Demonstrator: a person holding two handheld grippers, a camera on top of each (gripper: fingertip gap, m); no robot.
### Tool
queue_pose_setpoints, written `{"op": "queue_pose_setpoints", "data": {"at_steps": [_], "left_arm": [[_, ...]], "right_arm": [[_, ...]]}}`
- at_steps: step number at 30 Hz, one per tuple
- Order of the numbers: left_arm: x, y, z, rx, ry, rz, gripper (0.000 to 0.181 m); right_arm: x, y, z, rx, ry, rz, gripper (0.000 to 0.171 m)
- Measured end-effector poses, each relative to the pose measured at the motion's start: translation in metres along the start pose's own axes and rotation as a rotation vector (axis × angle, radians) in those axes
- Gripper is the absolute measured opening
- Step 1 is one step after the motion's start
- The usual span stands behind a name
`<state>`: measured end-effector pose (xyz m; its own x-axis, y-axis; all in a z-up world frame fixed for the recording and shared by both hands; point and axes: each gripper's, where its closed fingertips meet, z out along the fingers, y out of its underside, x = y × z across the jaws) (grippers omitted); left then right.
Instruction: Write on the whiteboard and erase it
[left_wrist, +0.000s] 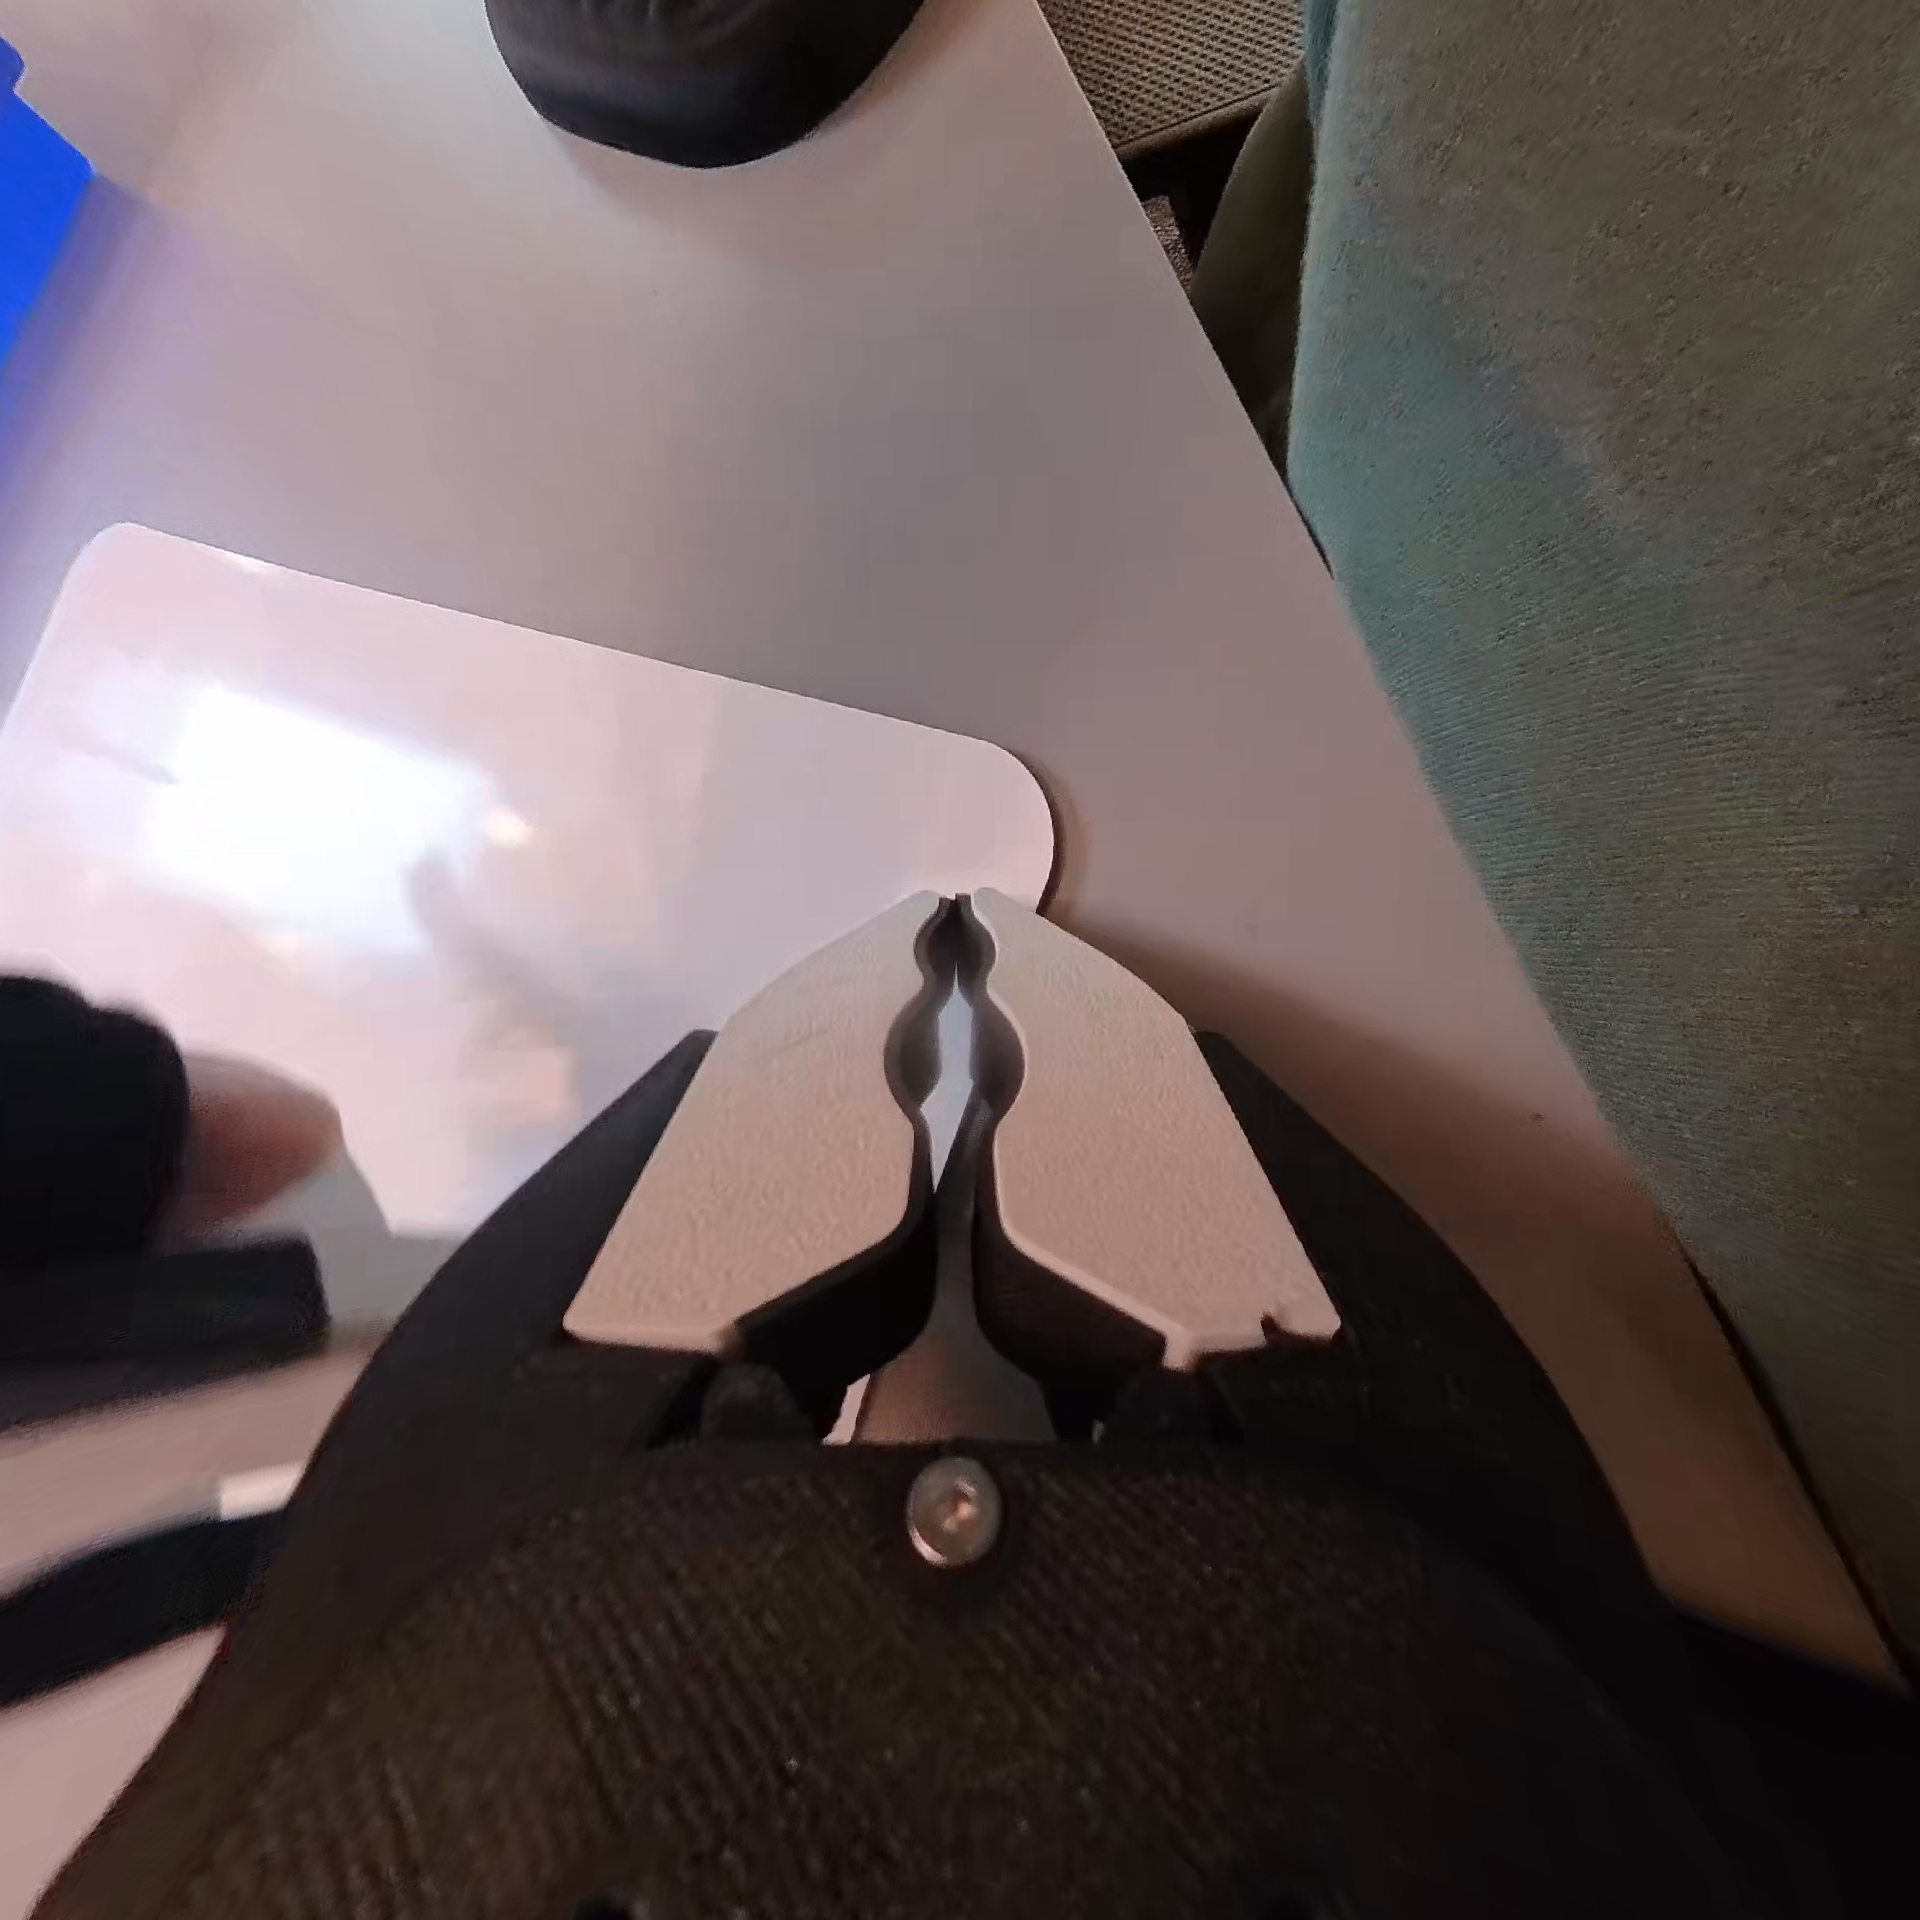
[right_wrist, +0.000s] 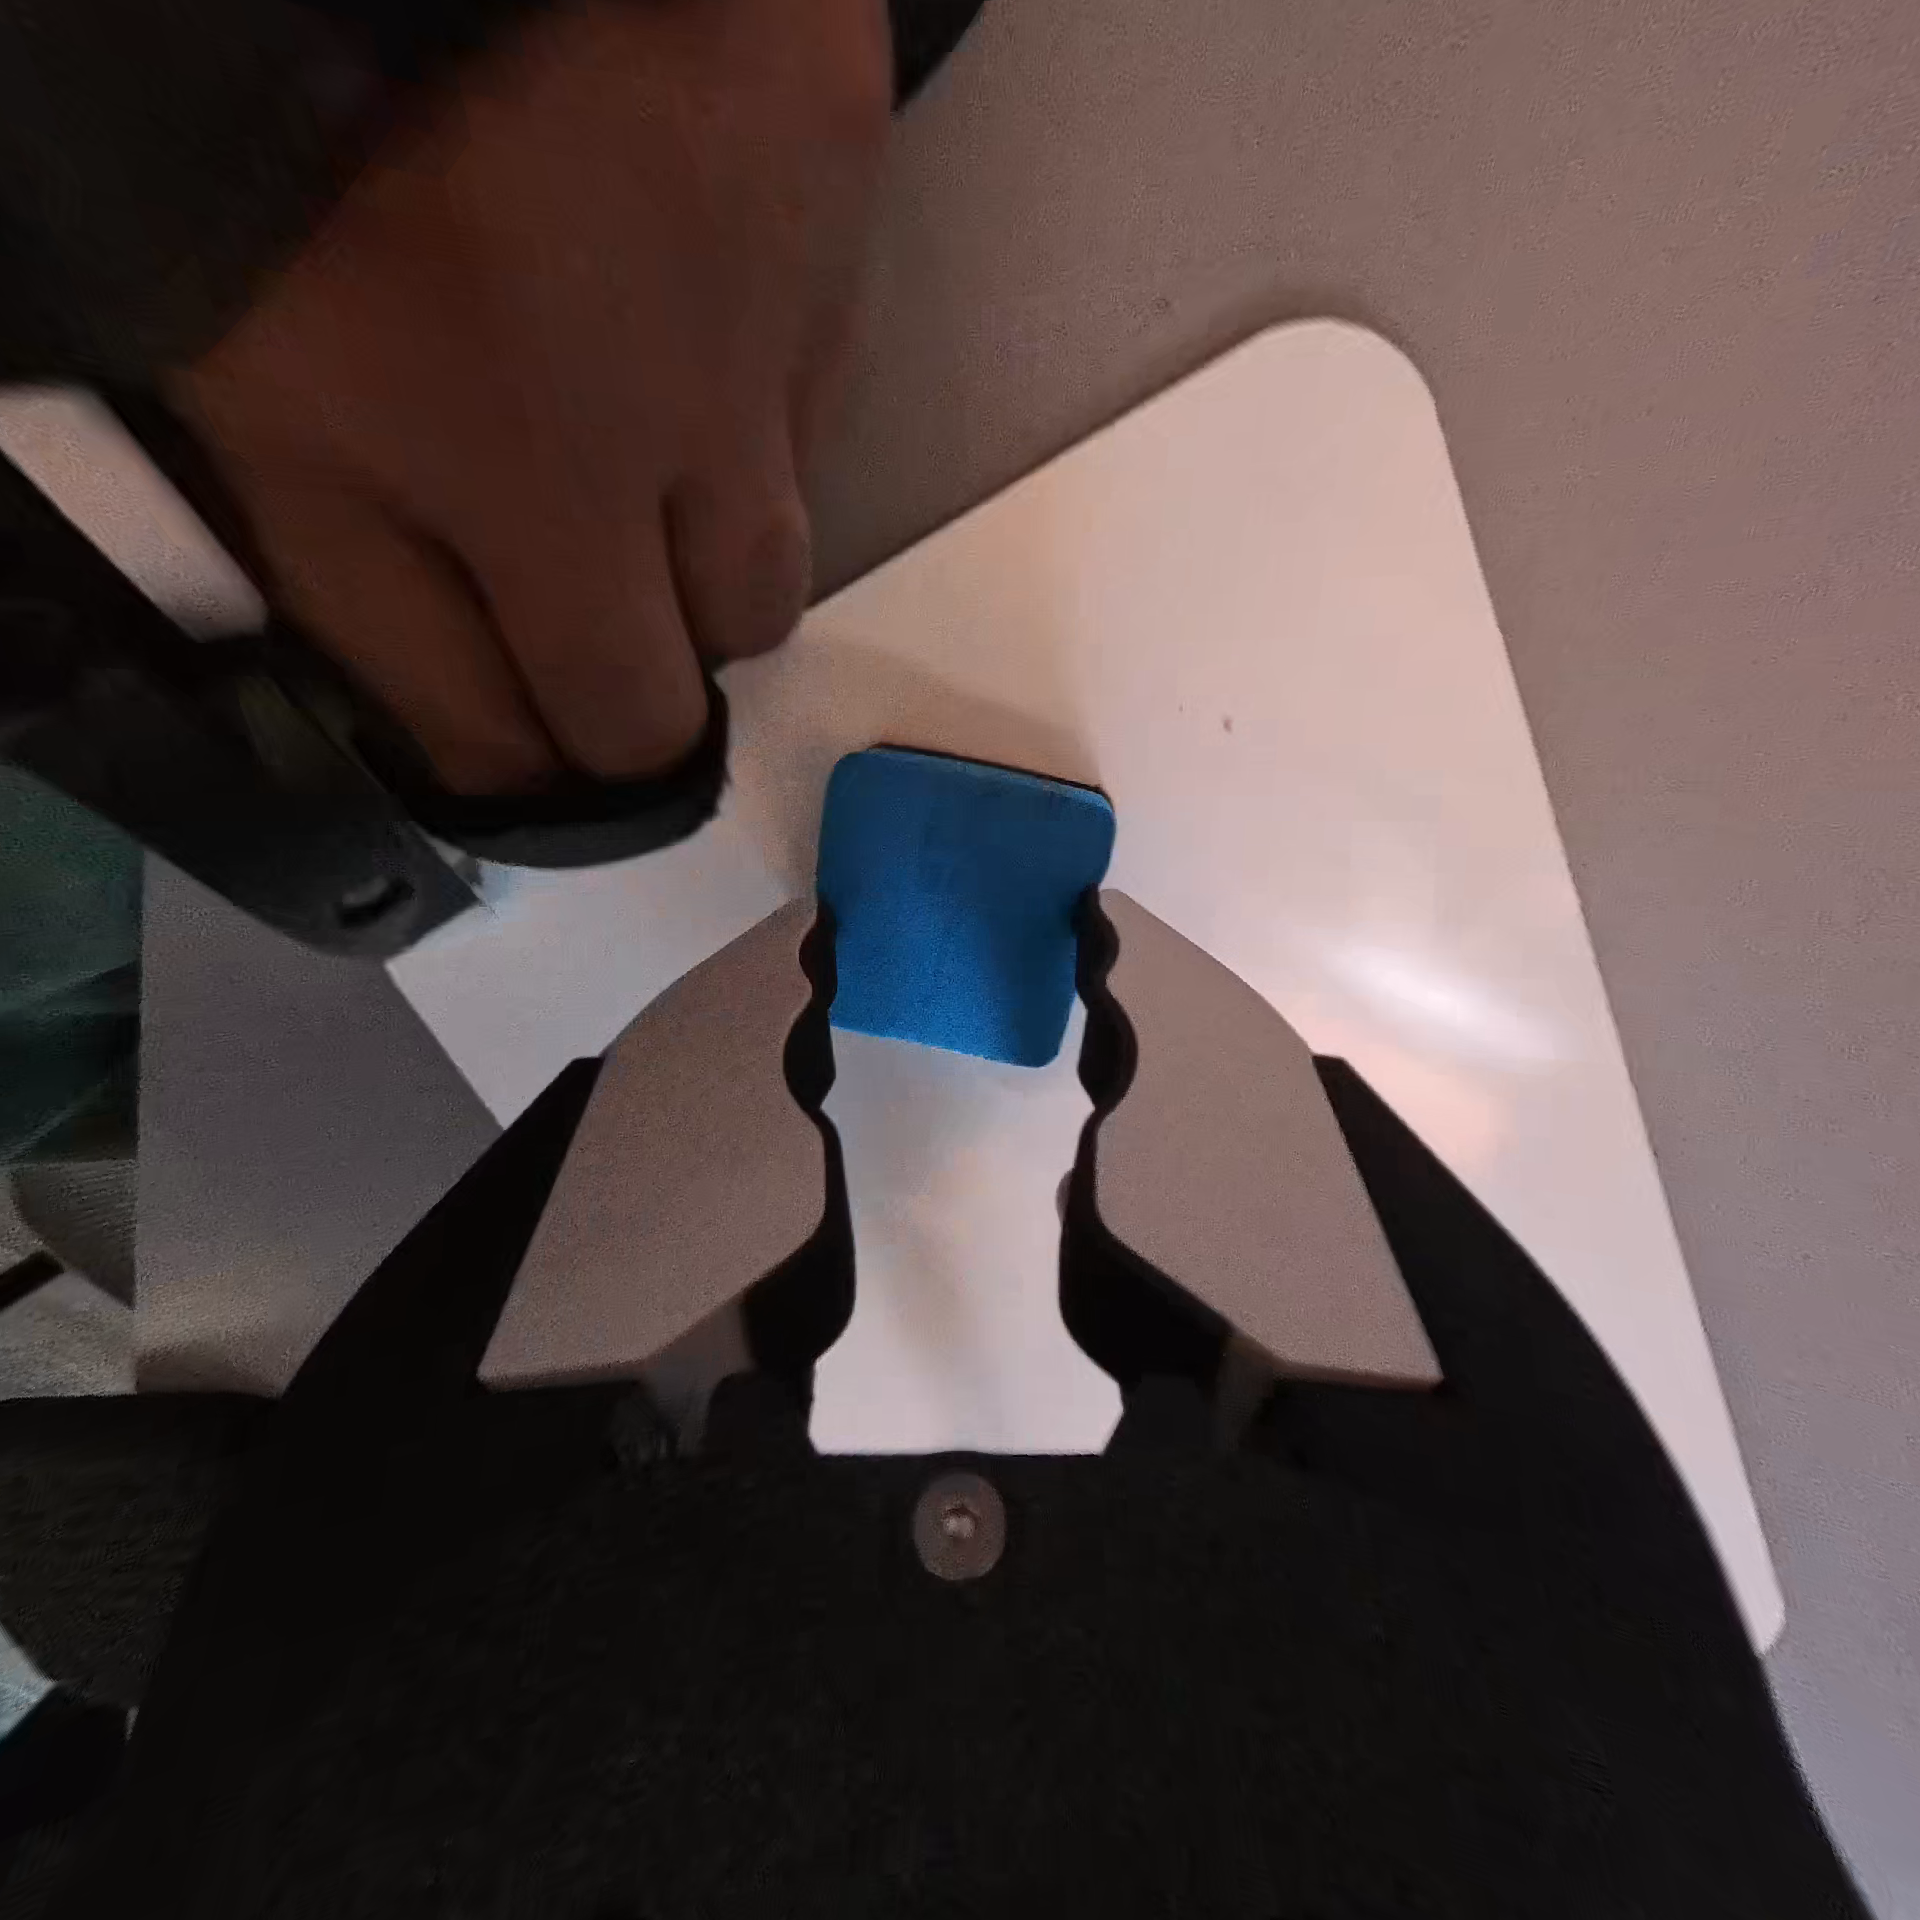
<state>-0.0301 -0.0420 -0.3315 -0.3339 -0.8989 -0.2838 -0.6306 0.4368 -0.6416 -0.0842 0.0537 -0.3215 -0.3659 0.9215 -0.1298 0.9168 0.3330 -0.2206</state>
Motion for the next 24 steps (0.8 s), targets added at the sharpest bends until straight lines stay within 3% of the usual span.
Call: {"op": "queue_pose_setpoints", "data": {"at_steps": [3, 6, 8, 11, 13, 16, 18, 20, 22, 24], "left_arm": [[0.000, 0.000, 0.000, 0.003, -0.002, -0.003, 0.000], [0.000, 0.000, 0.000, 0.001, -0.010, -0.002, 0.000], [0.001, 0.000, 0.001, 0.004, -0.003, 0.002, 0.000], [0.002, -0.001, 0.002, 0.007, 0.006, -0.003, 0.000], [0.001, -0.001, 0.002, 0.003, -0.005, 0.001, 0.001], [0.001, -0.001, 0.002, 0.001, -0.010, 0.003, 0.001], [0.001, -0.001, 0.002, 0.006, -0.001, 0.001, 0.001], [0.001, -0.001, 0.002, 0.010, 0.013, -0.007, 0.001], [0.001, -0.001, 0.002, 0.007, 0.021, -0.013, 0.001], [0.002, -0.001, 0.002, 0.006, 0.011, -0.006, 0.001]], "right_arm": [[0.039, -0.030, 0.002, 0.072, 0.122, 0.063, 0.046], [0.077, 0.000, -0.010, 0.080, 0.176, 0.227, 0.046], [0.059, 0.017, -0.011, 0.056, 0.133, 0.264, 0.045], [0.016, -0.014, 0.002, -0.015, 0.095, 0.101, 0.045], [0.044, -0.023, 0.000, 0.063, 0.139, 0.187, 0.046], [0.111, 0.045, -0.025, 0.094, 0.270, 0.464, 0.046], [0.097, 0.078, -0.031, 0.091, 0.241, 0.558, 0.046], [0.049, 0.062, -0.021, 0.054, 0.174, 0.447, 0.046], [0.011, 0.017, -0.005, 0.047, 0.138, 0.280, 0.046], [0.013, -0.021, 0.004, 0.093, 0.163, 0.230, 0.046]]}}
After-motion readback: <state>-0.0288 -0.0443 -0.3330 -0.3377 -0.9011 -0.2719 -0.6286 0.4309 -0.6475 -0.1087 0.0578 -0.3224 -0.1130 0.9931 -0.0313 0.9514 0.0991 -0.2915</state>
